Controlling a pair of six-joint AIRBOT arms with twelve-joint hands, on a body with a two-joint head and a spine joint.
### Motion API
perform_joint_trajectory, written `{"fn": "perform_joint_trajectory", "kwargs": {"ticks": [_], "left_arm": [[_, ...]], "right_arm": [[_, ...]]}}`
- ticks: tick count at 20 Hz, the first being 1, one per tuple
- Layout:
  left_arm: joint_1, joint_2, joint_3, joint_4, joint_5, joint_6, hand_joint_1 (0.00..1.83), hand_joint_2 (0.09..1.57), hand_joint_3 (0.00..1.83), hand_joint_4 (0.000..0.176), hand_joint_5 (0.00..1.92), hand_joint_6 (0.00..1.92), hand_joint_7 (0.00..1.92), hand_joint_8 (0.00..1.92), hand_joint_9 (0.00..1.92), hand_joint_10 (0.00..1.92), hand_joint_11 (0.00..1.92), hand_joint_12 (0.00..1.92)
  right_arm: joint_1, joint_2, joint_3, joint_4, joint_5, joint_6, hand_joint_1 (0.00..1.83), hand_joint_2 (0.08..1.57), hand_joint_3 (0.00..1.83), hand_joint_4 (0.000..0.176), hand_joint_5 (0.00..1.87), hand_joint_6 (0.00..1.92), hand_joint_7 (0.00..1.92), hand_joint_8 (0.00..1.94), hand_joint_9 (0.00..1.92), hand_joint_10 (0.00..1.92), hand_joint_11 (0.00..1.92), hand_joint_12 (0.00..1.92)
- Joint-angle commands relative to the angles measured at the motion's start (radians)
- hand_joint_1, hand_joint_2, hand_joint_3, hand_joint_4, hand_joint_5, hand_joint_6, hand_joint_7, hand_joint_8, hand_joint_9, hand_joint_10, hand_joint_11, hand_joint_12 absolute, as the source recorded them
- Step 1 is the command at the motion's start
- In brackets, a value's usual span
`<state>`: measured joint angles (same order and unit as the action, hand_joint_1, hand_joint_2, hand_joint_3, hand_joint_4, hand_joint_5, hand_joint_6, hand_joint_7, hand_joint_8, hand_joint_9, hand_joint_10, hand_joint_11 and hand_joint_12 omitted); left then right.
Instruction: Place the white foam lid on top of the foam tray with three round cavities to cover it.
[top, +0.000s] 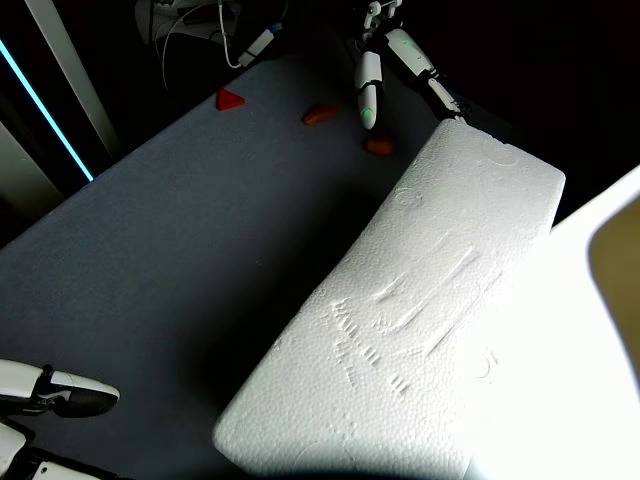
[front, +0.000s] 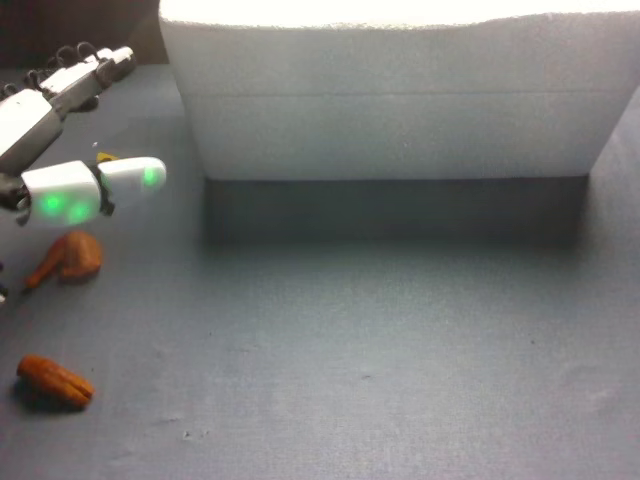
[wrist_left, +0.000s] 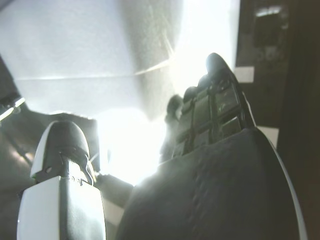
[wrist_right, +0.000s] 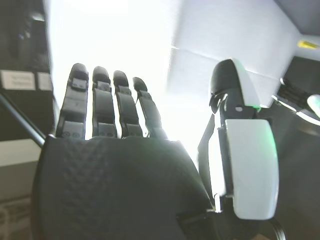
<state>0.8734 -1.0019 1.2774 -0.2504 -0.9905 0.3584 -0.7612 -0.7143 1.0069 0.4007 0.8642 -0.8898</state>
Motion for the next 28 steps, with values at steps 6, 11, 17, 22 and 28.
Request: {"fn": "perform_joint_trajectory", "kwargs": {"ticks": [6, 11, 17, 22, 28], "left_arm": [[0.048, 0.081, -0.086, 0.055, -0.261, -0.023, 0.44, 1.19, 0.02, 0.0, 0.12, 0.02, 0.03, 0.01, 0.0, 0.0, 0.0, 0.0], [0.065, 0.109, -0.151, 0.131, -0.324, -0.037, 0.44, 1.22, 0.0, 0.0, 0.19, 0.0, 0.14, 0.0, 0.1, 0.01, 0.0, 0.42], [0.035, 0.092, -0.176, 0.245, -0.329, -0.084, 0.36, 1.23, 0.0, 0.0, 0.16, 0.0, 0.12, 0.0, 0.11, 0.0, 0.0, 0.5], [-0.012, 0.044, -0.156, 0.318, -0.285, -0.126, 0.33, 1.23, 0.0, 0.0, 0.15, 0.0, 0.09, 0.0, 0.11, 0.0, 0.0, 0.43], [-0.045, 0.025, -0.143, 0.364, -0.269, -0.151, 0.35, 1.25, 0.0, 0.0, 0.18, 0.01, 0.13, 0.0, 0.15, 0.01, 0.0, 0.77]], "right_arm": [[-0.09, 0.046, -0.086, -0.077, 0.262, 0.048, 0.3, 1.3, 0.0, 0.0, 0.0, 0.0, 0.04, 0.0, 0.09, 0.03, 0.0, 1.14], [-0.148, 0.078, -0.158, -0.172, 0.337, 0.094, 0.26, 1.3, 0.0, 0.0, 0.0, 0.0, 0.03, 0.0, 0.08, 0.02, 0.0, 1.03], [-0.16, 0.066, -0.192, -0.262, 0.384, 0.145, 0.33, 1.26, 0.0, 0.0, 0.0, 0.0, 0.0, 0.0, 0.0, 0.0, 0.0, 0.29], [-0.16, 0.038, -0.191, -0.304, 0.386, 0.18, 0.31, 1.26, 0.01, 0.0, 0.0, 0.0, 0.0, 0.0, 0.0, 0.0, 0.0, 0.23], [-0.16, 0.034, -0.186, -0.324, 0.397, 0.194, 0.31, 1.29, 0.01, 0.053, 0.0, 0.0, 0.0, 0.0, 0.0, 0.0, 0.01, 0.0]]}}
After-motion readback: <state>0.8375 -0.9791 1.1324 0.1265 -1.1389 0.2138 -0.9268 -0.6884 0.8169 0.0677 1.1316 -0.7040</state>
